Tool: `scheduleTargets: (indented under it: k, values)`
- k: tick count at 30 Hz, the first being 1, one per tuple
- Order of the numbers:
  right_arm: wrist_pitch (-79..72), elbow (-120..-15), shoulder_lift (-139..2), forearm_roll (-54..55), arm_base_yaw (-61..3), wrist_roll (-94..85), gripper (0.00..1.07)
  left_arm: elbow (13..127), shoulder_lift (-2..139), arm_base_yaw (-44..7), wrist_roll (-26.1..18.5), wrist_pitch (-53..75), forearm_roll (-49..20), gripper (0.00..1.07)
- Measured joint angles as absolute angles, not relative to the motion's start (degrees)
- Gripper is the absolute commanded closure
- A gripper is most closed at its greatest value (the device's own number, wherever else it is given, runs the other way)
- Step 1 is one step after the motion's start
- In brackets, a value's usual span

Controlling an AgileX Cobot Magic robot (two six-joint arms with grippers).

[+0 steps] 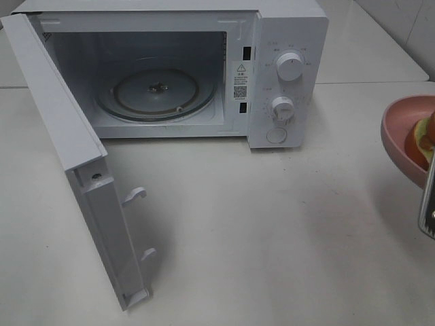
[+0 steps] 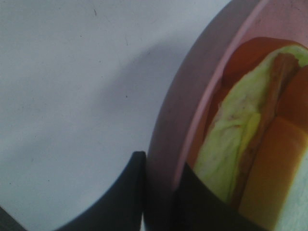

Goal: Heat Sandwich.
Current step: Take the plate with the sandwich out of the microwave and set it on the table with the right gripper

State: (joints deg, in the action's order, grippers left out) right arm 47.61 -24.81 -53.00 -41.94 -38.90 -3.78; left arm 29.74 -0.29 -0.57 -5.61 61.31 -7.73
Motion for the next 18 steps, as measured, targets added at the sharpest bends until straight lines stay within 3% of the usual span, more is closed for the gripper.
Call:
scheduleTargets:
  k: [18]
  values:
    - [50.6, -36.0, -73.2, -46.0, -38.9, 20.5, 1.07, 29.7, -0.3, -0.6, -5.6, 61.3, -7.7, 0.09]
